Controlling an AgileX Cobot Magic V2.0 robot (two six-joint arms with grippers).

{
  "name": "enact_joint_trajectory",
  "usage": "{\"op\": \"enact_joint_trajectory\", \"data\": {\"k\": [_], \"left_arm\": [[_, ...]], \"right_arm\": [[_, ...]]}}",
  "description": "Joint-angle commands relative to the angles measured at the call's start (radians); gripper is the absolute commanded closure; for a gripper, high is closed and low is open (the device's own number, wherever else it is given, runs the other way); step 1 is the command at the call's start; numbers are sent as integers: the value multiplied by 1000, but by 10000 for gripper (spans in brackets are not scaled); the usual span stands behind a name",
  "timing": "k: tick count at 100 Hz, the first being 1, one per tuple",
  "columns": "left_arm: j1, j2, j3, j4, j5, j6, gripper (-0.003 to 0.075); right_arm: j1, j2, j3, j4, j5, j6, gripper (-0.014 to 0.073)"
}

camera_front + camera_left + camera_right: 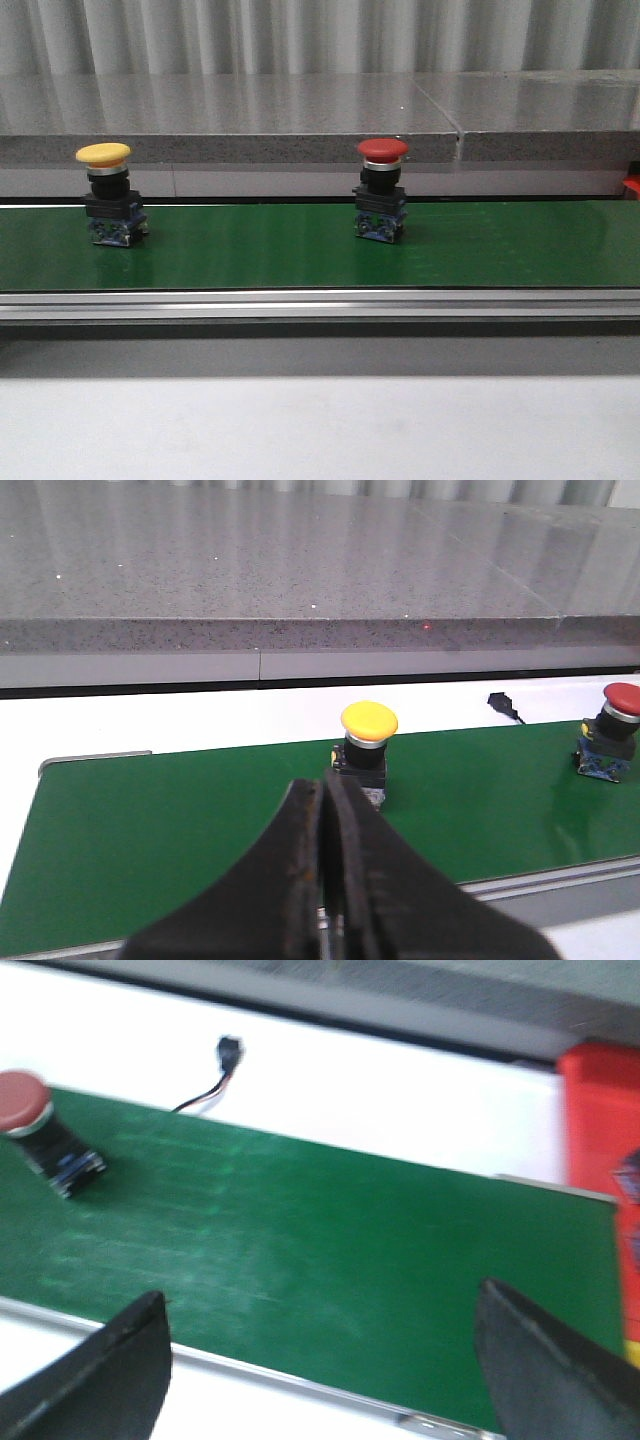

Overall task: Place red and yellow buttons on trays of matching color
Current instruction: 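Lower the right gripper onto the red button on the belt and grasp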

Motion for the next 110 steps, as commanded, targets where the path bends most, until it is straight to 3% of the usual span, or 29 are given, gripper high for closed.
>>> {"op": "enact_joint_trajectory", "data": {"k": [1, 43, 101, 110], "left_arm": [[-7, 4, -29, -4, -69, 1, 741], [-7, 4, -29, -4, -69, 1, 741], [-7, 4, -29, -4, -69, 1, 741], [-7, 4, -29, -4, -69, 1, 741]], "right_arm": [[60, 69, -60, 9, -66, -5, -20], [240, 429, -221, 9, -105, -5, -20], [250, 650, -424, 10, -101, -5, -17], [250, 668, -427, 10, -100, -5, 29]]}}
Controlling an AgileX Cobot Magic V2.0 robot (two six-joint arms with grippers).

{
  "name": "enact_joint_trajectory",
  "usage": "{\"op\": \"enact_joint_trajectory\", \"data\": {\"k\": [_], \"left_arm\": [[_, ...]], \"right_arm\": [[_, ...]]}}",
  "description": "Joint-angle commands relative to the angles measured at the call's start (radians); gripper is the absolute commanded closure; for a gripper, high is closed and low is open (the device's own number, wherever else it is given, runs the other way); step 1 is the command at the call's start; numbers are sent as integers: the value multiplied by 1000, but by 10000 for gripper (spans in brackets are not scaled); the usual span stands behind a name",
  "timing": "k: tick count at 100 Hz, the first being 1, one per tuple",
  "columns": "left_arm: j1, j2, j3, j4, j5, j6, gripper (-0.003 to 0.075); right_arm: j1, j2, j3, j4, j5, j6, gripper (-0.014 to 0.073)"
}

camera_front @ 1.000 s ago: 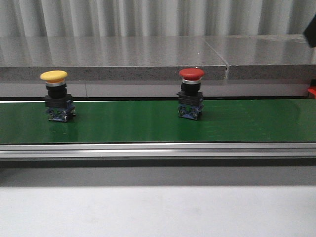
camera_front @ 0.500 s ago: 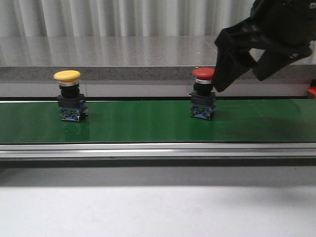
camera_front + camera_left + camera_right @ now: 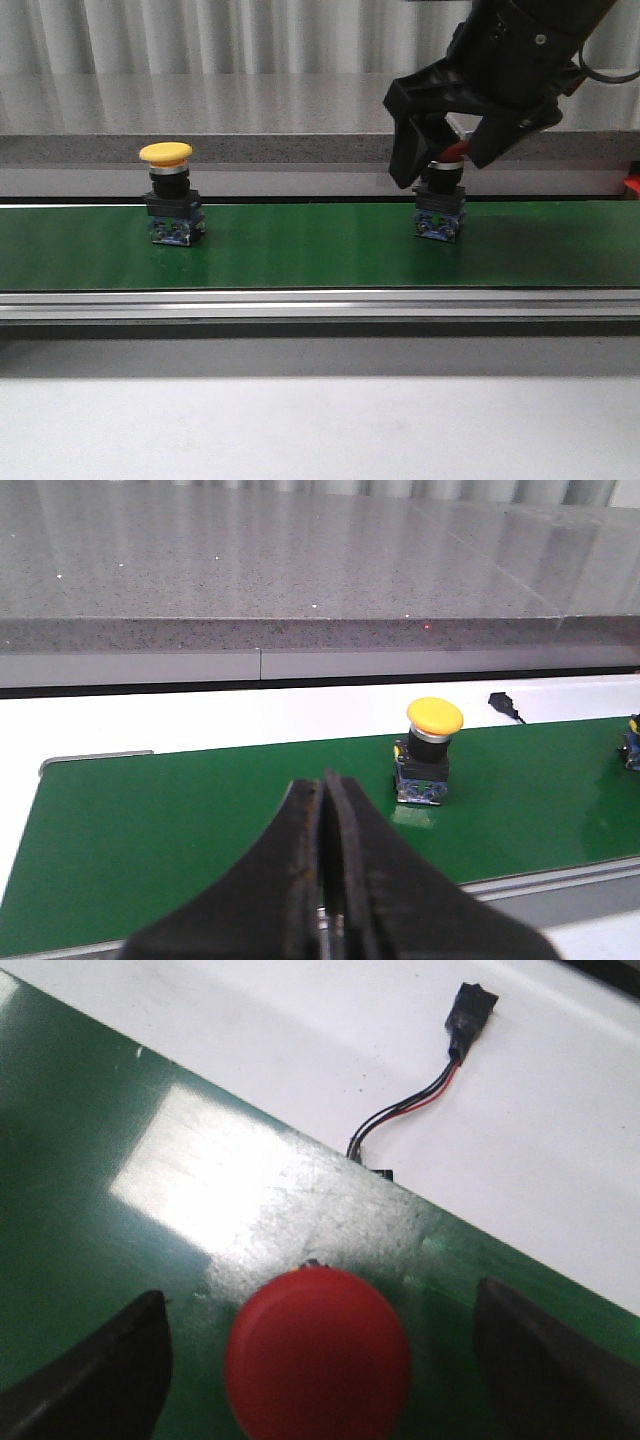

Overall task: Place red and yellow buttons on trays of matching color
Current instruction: 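Lower the right gripper onto the red button on the belt and grasp, then carry the red button into the red tray and release it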

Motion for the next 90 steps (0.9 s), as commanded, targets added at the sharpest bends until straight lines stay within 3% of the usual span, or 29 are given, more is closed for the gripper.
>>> {"op": "enact_joint_trajectory", "data": {"k": [1, 20, 27, 56, 90], "left_arm": [[-7, 4, -29, -4, -69, 1, 741], [-7, 4, -29, -4, -69, 1, 741], [-7, 4, -29, -4, -69, 1, 741], [-7, 4, -29, -4, -69, 1, 741], [-7, 4, -29, -4, -69, 1, 741]], "right_arm": [[0, -25, -35, 5, -52, -5, 36], [-3, -19, -35, 5, -7, -5, 312], [-9, -25, -44, -1, 26, -5, 360], [-162, -59, -250, -3, 257, -3, 359], [-599, -47, -419, 9, 288, -3, 359]]}}
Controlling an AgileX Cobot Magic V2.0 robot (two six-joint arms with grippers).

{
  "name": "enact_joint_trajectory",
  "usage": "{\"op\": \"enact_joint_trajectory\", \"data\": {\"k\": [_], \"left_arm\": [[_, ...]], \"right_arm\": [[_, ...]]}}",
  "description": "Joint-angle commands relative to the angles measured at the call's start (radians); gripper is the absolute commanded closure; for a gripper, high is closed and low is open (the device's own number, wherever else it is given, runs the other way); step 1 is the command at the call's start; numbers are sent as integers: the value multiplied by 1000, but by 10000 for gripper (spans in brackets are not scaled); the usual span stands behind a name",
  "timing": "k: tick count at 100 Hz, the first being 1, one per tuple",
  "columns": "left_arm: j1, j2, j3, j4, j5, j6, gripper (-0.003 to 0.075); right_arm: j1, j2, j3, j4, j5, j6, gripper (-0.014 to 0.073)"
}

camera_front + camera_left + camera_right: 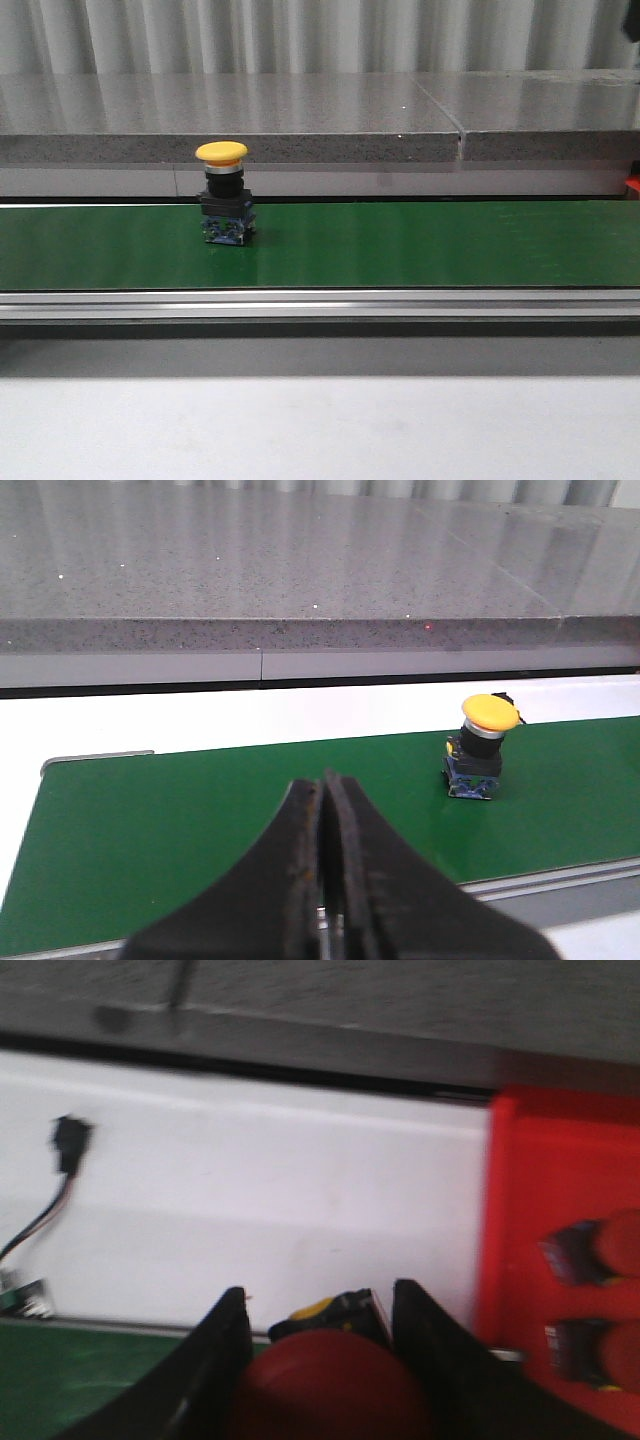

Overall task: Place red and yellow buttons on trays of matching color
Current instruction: 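Carry the red button into the red tray and release it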

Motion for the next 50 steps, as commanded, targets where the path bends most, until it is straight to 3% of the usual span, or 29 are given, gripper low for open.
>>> {"op": "enact_joint_trajectory", "data": {"k": [1, 25, 50], "left_arm": [[-7, 5, -29, -4, -69, 1, 741], [-7, 5, -29, -4, -69, 1, 741], [-7, 5, -29, -4, -69, 1, 741]], "right_arm": [[-116, -39, -54, 10, -43, -3, 359], [-347, 77, -144, 137, -111, -12, 359], [-405, 271, -272, 137, -94, -12, 359]]}}
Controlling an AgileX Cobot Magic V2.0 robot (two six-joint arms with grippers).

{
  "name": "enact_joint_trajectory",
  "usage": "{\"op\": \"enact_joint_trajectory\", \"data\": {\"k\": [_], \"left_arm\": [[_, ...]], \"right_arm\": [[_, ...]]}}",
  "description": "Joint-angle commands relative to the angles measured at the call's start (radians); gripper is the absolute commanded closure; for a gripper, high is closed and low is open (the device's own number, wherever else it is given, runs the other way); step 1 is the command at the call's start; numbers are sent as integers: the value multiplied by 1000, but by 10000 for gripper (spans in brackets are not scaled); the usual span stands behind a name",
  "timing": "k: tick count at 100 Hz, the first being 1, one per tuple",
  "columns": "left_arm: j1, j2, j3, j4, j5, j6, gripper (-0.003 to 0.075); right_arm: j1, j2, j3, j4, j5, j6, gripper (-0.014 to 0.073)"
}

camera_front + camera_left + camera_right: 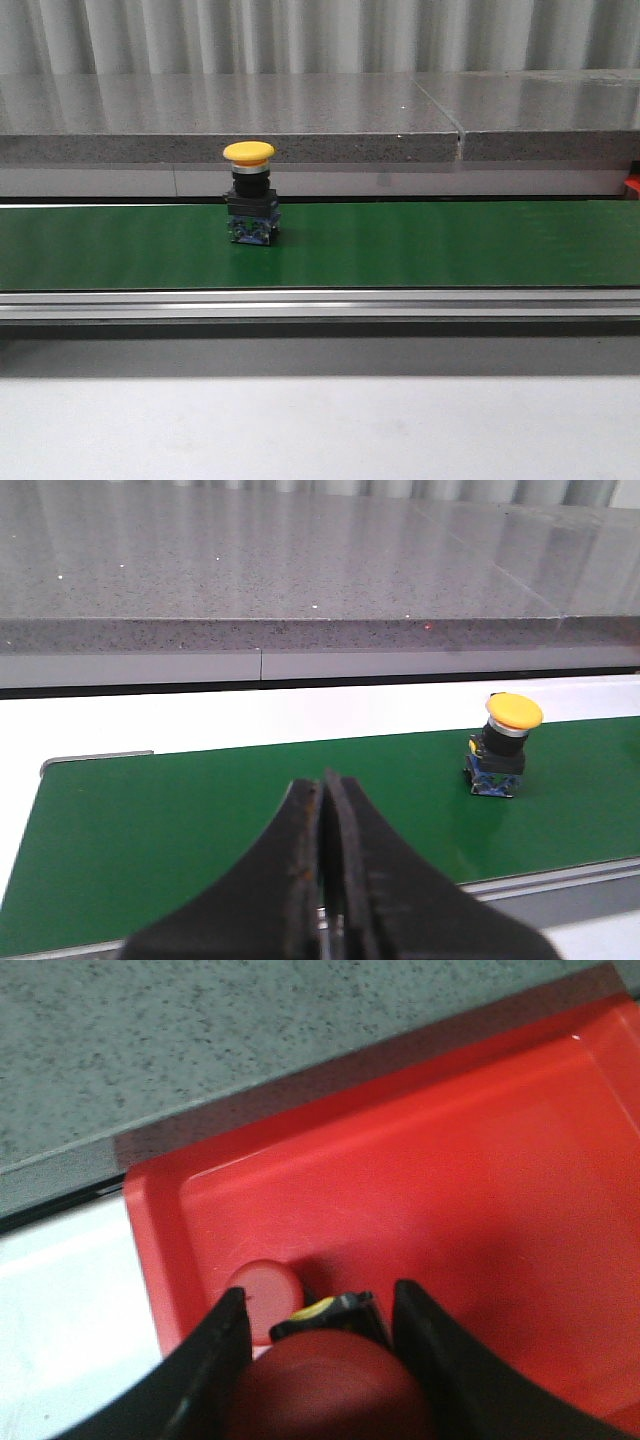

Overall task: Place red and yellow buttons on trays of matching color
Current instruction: 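Carry the red button into the red tray and release it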

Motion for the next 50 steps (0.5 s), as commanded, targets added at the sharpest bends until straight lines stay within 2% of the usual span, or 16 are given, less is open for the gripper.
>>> {"op": "enact_joint_trajectory", "data": {"k": [1, 31, 50], "left_arm": [[-7, 5, -29, -4, -69, 1, 741], [-7, 5, -29, -4, -69, 1, 741], [-7, 5, -29, -4, -69, 1, 741]], "right_arm": [[-12, 9, -75, 20, -44, -10, 359], [-12, 172, -222, 20, -15, -10, 359], [-13, 225, -246, 15, -41, -10, 359]]}}
